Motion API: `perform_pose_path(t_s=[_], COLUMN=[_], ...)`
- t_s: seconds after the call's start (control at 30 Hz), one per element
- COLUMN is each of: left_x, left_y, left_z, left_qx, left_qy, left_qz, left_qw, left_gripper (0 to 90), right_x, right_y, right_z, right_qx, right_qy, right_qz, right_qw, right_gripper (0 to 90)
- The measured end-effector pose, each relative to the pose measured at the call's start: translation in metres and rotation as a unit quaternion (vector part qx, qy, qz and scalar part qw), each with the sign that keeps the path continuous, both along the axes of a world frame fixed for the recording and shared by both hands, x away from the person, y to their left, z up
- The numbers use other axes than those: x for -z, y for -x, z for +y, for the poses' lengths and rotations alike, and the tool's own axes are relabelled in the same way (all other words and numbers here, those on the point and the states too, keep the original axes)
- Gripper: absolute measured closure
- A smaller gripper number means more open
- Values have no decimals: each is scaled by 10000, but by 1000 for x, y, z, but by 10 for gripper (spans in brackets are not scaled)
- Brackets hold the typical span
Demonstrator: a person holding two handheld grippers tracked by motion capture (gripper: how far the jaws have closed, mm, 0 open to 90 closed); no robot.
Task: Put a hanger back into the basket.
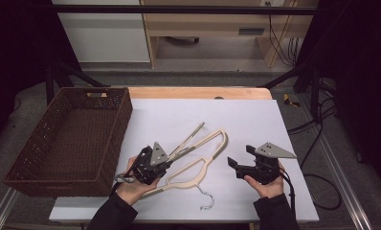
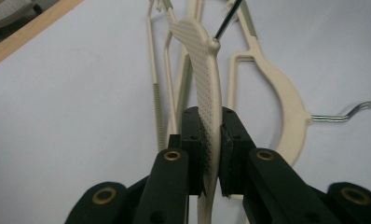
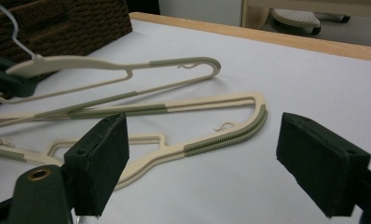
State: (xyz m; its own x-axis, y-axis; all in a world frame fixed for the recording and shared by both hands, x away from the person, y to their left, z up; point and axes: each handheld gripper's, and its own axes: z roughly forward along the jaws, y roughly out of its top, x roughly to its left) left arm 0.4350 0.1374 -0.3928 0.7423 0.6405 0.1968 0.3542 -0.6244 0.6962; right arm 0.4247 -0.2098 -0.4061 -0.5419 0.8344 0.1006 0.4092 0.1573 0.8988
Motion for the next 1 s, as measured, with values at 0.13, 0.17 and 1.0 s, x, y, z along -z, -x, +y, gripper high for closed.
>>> perform_pose_path(t_s=[0.13, 0.17, 1.0], left_x=[-4, -5, -83], left_y=[-5, -6, 25], left_z=[14, 17, 103], left_qx=[-242, -298, -347], left_qy=[129, 175, 2092], left_qz=[-77, -70, -589], left_qw=[9996, 9994, 9755], left_gripper=[849, 853, 861], right_x=[4, 5, 4], right_y=[-1, -1, 1], right_z=[-3, -3, -10], right_qx=[-17, -5, -87], right_qy=[0, 6, -49], right_qz=[-33, -20, -133], right_qw=[10000, 10000, 9999], right_gripper=[130, 125, 57])
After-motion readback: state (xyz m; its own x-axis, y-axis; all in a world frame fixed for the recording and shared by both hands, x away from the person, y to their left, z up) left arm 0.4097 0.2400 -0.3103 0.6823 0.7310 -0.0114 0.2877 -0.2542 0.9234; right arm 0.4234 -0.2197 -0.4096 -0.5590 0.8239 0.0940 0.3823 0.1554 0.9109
